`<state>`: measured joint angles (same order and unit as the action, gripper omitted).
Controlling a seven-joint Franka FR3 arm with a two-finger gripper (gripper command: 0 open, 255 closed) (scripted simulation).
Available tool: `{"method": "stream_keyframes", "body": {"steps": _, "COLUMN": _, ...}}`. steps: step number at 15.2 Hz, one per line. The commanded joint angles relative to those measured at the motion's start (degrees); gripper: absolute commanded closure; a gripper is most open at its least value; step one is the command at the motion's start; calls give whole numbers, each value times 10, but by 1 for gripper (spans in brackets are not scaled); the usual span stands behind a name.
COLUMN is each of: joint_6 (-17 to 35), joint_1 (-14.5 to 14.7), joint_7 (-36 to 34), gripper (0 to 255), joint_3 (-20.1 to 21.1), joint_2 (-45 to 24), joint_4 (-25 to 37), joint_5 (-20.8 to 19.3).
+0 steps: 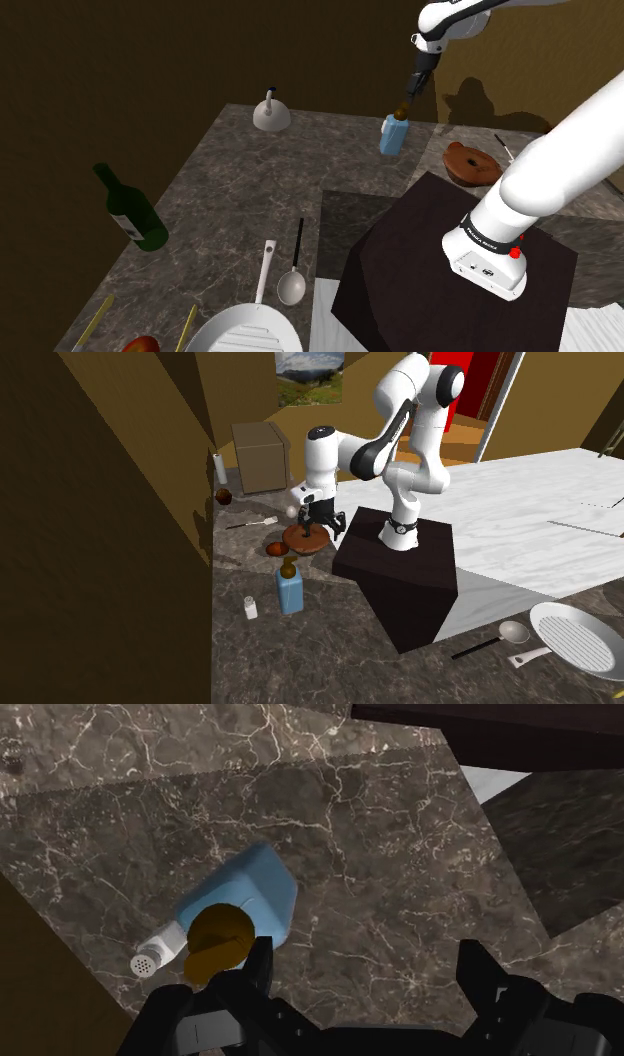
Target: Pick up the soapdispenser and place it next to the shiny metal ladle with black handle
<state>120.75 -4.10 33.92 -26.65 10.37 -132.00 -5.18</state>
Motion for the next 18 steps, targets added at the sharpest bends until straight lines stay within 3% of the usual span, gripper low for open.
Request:
{"method": "stream_keyframes", "body": {"steps": 1, "joint_6": 22, "joint_1": -1, "joint_7": 36, "gripper": 0, "joint_3": -16, "joint_2": -45, "joint_4": 23, "joint_5": 20}}
{"method": "stream_keyframes", "body": {"steps": 8, "joint_6": 66, "joint_1": -31, "joint_7": 162, "gripper": 0, "joint_3": -37, "joint_2": -212, "joint_4": 134, "joint_5": 123}}
{"method": "stream_keyframes", "body": {"steps": 18, "joint_6": 117, "joint_1": -42, "joint_7": 184, "gripper": 0, "joint_3": -26, "joint_2": -255, "joint_4": 119, "joint_5": 153}}
